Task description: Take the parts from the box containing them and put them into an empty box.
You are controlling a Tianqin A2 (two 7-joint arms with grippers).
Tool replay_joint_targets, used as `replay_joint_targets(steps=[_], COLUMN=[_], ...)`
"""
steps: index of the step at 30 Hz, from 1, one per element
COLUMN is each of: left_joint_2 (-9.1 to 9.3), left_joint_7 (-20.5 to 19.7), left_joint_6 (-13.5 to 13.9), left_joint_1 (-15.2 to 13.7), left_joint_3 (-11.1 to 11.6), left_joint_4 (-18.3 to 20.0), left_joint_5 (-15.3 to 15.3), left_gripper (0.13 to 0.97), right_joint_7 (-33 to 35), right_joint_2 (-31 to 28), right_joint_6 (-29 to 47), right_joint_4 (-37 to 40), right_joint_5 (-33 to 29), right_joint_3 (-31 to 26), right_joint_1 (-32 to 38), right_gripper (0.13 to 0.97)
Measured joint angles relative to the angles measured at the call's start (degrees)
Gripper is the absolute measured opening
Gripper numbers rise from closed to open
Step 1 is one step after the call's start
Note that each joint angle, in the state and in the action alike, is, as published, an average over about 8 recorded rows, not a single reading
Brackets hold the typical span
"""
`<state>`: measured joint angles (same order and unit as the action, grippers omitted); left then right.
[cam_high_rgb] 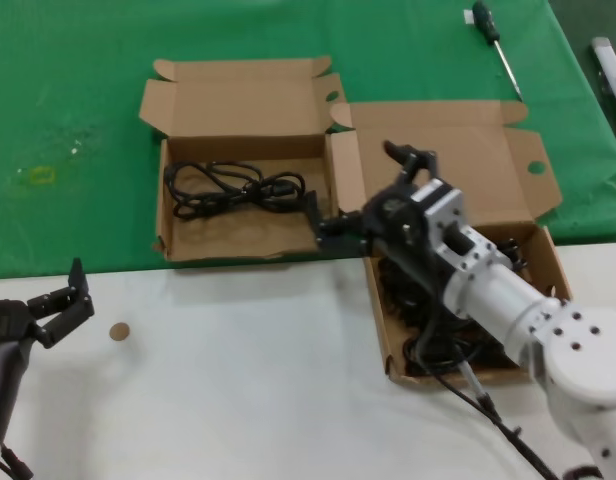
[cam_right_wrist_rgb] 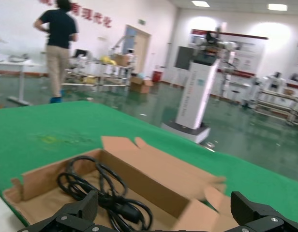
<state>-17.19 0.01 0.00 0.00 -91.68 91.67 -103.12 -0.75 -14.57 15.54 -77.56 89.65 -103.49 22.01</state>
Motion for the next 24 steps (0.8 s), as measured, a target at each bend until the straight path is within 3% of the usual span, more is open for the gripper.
replay_joint_targets(steps=[9,24], left_joint_2=[0.00,0.00], left_joint_7=[0.01,-0.01], left_joint_6=[0.00,0.00], left_joint_1=[0.00,0.00], left_joint_3=[0.00,0.00], left_joint_4=[0.00,0.00], left_joint_5=[-0.01,-0.01], left_gripper=[0.962,0.966], right_joint_7=[0.28,0.66], right_joint_2=[-0.96,-2.31], right_joint_6=[-5.70,-13.70], right_joint_4=[-5.17,-12.44], right_joint_5=[4.94,11.87], right_joint_3=[4.33,10.41], right_joint_1=[-8.04,-19.39], right_gripper=[0.966,0.966])
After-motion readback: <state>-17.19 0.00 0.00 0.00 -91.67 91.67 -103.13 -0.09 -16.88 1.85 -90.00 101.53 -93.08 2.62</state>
